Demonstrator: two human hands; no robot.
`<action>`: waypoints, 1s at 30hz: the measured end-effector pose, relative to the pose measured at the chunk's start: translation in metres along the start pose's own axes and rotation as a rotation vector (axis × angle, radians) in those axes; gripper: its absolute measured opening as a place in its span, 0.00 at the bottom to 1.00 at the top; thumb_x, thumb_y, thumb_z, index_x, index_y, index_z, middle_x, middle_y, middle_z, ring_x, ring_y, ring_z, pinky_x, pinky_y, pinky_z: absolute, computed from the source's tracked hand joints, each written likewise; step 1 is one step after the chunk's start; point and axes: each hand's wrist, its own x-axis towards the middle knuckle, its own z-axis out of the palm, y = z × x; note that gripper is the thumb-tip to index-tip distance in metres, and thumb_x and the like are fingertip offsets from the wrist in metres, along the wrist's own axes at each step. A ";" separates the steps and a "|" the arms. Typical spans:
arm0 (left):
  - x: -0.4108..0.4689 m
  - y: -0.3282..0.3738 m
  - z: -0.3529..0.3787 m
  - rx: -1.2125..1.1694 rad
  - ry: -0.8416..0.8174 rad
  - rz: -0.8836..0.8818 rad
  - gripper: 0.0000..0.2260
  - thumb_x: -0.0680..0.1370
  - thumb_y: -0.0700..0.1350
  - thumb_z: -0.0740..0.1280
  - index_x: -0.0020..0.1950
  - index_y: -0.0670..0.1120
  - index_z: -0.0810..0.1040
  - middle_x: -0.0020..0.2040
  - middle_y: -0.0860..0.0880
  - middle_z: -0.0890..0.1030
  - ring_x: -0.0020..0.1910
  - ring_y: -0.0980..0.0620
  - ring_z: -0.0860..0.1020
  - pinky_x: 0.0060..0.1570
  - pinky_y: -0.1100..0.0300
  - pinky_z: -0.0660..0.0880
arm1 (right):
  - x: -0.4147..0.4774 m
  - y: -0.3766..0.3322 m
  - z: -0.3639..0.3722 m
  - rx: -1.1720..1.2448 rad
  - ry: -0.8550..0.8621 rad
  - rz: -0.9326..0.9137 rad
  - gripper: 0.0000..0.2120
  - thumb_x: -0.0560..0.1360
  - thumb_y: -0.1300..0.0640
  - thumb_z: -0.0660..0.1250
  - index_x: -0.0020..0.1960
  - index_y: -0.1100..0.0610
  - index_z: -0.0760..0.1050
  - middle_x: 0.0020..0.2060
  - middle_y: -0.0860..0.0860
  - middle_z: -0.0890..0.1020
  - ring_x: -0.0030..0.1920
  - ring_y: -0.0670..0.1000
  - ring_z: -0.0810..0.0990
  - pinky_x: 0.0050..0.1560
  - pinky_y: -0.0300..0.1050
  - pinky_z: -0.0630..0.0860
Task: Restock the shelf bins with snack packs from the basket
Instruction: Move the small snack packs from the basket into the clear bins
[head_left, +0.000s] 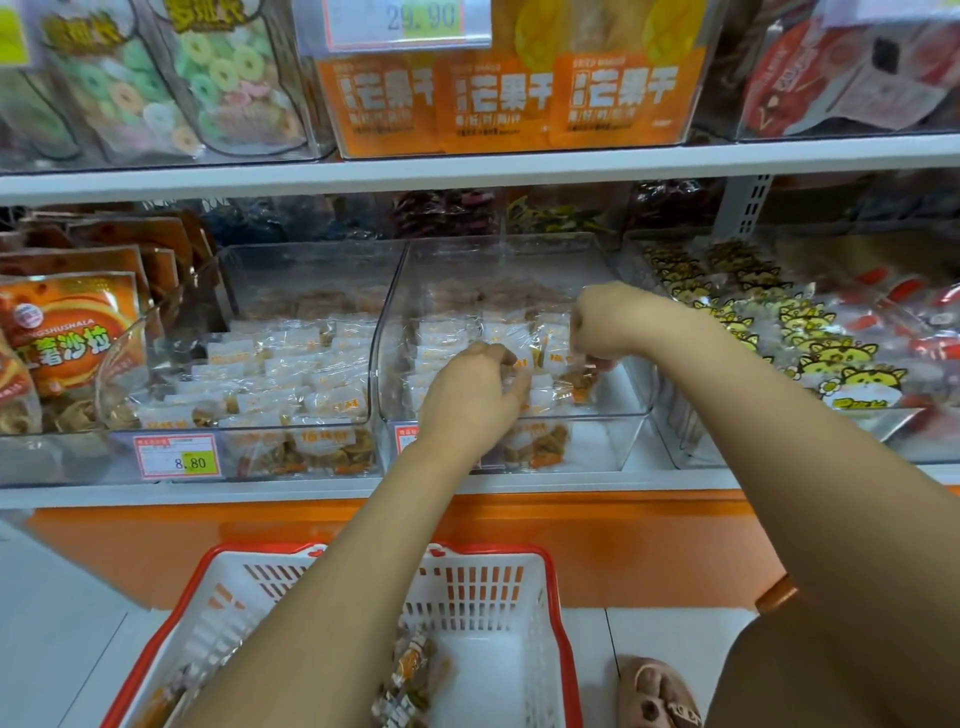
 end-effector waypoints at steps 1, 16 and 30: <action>-0.003 0.000 -0.001 -0.050 0.062 0.044 0.10 0.79 0.47 0.63 0.56 0.44 0.79 0.53 0.48 0.79 0.52 0.49 0.76 0.47 0.58 0.72 | -0.009 0.000 -0.002 0.005 0.122 -0.007 0.06 0.74 0.62 0.62 0.43 0.61 0.78 0.36 0.56 0.80 0.43 0.56 0.81 0.42 0.43 0.75; -0.162 -0.104 0.021 -0.189 -0.164 -0.285 0.15 0.79 0.49 0.64 0.32 0.50 0.71 0.28 0.54 0.74 0.28 0.58 0.72 0.30 0.66 0.65 | -0.096 -0.034 0.139 0.029 -0.098 -0.103 0.14 0.77 0.57 0.61 0.33 0.55 0.65 0.32 0.49 0.70 0.34 0.49 0.71 0.29 0.39 0.66; -0.219 -0.184 0.124 0.020 -0.631 -0.664 0.07 0.79 0.44 0.61 0.52 0.43 0.77 0.33 0.51 0.74 0.31 0.57 0.71 0.24 0.71 0.63 | -0.065 -0.029 0.280 0.778 -0.157 0.391 0.08 0.80 0.61 0.60 0.42 0.55 0.72 0.37 0.48 0.77 0.33 0.44 0.74 0.33 0.33 0.71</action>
